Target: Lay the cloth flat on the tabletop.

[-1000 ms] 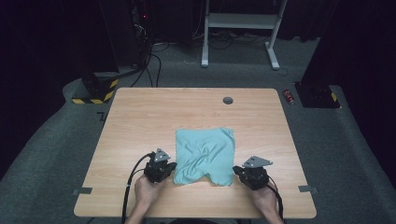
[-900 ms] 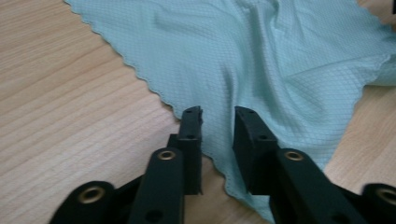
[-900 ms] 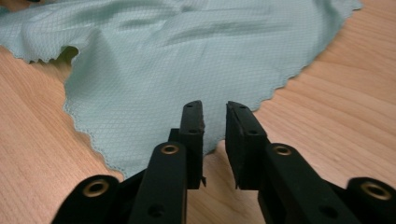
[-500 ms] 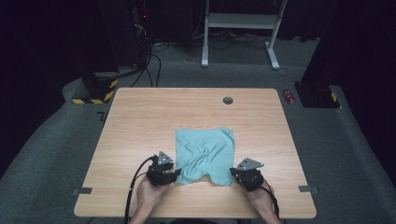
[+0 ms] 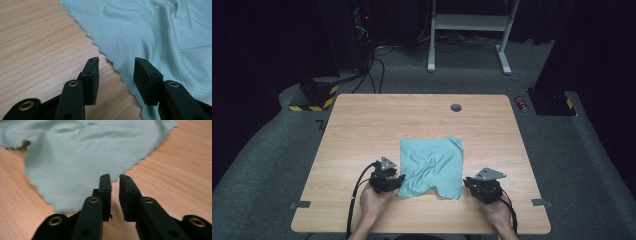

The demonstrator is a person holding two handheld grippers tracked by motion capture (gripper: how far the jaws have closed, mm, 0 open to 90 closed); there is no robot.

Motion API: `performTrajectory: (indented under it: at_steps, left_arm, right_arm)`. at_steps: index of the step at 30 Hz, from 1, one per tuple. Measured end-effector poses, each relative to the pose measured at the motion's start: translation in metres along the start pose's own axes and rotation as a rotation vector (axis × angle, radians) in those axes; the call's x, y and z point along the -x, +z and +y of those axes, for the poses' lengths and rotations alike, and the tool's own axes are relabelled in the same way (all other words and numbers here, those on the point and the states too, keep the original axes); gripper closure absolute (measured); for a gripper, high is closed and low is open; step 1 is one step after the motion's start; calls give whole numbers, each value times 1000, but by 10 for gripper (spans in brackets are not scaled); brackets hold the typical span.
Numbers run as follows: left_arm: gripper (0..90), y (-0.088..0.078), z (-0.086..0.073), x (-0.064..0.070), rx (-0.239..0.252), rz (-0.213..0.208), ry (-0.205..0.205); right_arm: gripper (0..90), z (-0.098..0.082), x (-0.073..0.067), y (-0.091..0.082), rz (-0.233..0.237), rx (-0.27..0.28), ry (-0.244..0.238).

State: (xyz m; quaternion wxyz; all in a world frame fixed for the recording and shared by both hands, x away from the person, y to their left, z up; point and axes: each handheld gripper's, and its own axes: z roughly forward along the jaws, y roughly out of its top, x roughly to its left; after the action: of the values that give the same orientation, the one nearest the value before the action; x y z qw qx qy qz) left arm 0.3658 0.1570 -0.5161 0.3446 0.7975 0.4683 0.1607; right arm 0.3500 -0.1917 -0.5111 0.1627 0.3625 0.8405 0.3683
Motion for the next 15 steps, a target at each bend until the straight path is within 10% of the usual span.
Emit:
performTrajectory:
  at_steps: [7, 15]
  left_arm:
    - [494, 2, -5, 5, 34, 34, 42]
    - [456, 3, -13, 6, 92, 50, 34]
  right_arm:
    - [695, 1, -13, 12, 29, -25, -43]
    - [891, 3, -21, 10, 6, -61, -139]
